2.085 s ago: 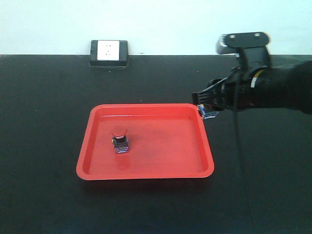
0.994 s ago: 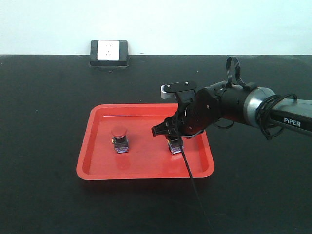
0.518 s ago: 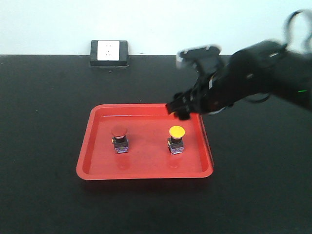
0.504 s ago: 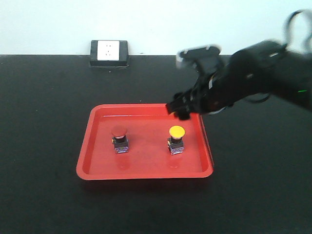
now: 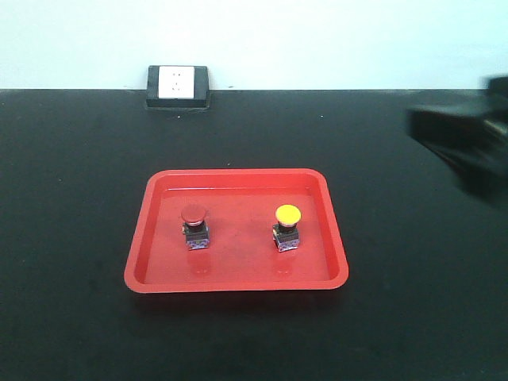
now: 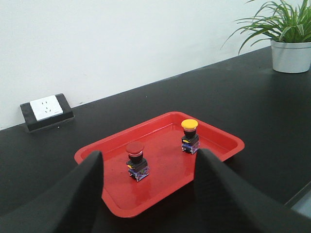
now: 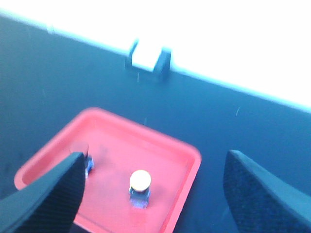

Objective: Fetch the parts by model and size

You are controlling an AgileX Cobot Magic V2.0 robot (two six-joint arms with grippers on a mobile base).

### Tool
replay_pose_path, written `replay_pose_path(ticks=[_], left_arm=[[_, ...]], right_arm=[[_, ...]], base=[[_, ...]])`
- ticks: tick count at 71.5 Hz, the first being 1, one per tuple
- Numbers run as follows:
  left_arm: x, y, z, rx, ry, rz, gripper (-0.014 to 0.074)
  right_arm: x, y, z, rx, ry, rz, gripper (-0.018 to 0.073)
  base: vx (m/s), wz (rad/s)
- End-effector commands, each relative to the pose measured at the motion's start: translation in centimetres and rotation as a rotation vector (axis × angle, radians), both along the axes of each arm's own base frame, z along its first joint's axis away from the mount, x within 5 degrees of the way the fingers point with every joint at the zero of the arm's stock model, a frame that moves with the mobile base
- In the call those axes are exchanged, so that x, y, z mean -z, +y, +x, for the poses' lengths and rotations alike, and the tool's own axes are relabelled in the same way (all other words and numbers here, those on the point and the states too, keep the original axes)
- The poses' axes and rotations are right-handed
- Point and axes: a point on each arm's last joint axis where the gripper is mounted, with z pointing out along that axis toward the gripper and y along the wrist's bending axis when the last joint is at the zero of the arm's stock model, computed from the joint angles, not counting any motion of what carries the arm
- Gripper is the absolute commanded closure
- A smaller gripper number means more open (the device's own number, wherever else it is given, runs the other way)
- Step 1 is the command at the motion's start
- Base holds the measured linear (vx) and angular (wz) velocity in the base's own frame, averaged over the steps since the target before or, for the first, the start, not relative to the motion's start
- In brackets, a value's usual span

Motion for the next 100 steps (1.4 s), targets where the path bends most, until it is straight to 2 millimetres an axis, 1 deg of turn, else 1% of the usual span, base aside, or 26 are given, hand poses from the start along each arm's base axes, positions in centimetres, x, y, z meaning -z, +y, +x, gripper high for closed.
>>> replay_pose_path(ticks=[1,11,16,21,33,41,46,50,52,53,58,64,65,70,71,100], left_arm=[[-1.4,0.1,-0.1,0.0,-0.072,-0.065,0.0207],[-1.4,0.1,-0.1,0.0,-0.072,-0.065,0.0207],[-1.4,0.1,-0.1,0.0,-0.074,-0.066,0.0207],[-1.4,0.1,-0.1,0.0,-0.074,-0.066,0.0207],[-1.4,0.1,-0.1,0.001,-0.071,-0.066,0.0207],[-1.4,0.1,-0.1,0.0,-0.072,-0.066,0.0215],[-1.3,0.1,-0.1,0.001,-0.068,-0.064,0.0269],[-1.3,0.1,-0.1,0.001,-0.067,-0.064,0.0354],[-1.3,0.1,-0.1,0.001,-0.067,-0.064,0.0411],[-1.3,0.1,-0.1,0.001,-0.067,-0.064,0.0457],[-1.4,0.1,-0.1,-0.001,-0.071,-0.066,0.0607],[-1.4,0.1,-0.1,-0.002,-0.078,-0.07,0.0605],[-1.4,0.1,-0.1,-0.002,-0.078,-0.07,0.0605],[-1.4,0.1,-0.1,-0.002,-0.078,-0.07,0.0605],[-1.4,0.1,-0.1,-0.002,-0.077,-0.069,0.0605],[-1.3,0.1,-0.1,0.0,-0.068,-0.064,0.0605]], right_arm=[[-0.1,-1.4,-2.7,-0.005,-0.185,0.051,-0.0003],[3.1,-3.0,-5.9,-0.007,-0.244,0.078,-0.0003],[4.9,-3.6,-7.3,-0.009,-0.267,0.096,-0.0003],[6.5,-4.1,-8.2,-0.011,-0.286,0.114,-0.0003],[9.8,-4.6,-9.5,-0.016,-0.288,0.138,-0.0003],[11.0,-4.7,-9.8,-0.018,-0.31,0.151,0.0003],[11.5,-4.7,-9.7,-0.019,-0.326,0.158,0.0008],[11.7,-4.7,-9.6,-0.02,-0.326,0.157,0.0019],[11.7,-4.7,-9.6,-0.02,-0.324,0.16,0.003],[11.8,-4.7,-9.6,-0.02,-0.321,0.162,0.0038],[11.8,-4.7,-9.6,-0.02,-0.315,0.162,0.0114],[11.8,-4.7,-9.6,-0.02,-0.312,0.16,0.0307],[11.8,-4.7,-9.6,-0.02,-0.312,0.16,0.0364],[11.8,-4.7,-9.6,-0.02,-0.312,0.16,0.0564],[11.8,-4.7,-9.6,-0.019,-0.313,0.162,0.0577],[11.8,-4.7,-9.6,-0.019,-0.315,0.158,0.0569]], base=[[0.0,0.0],[0.0,0.0],[0.0,0.0],[0.0,0.0],[0.0,0.0],[0.0,0.0],[0.0,0.0],[0.0,0.0],[0.0,0.0],[0.0,0.0],[0.0,0.0],[0.0,0.0],[0.0,0.0],[0.0,0.0],[0.0,0.0],[0.0,0.0]])
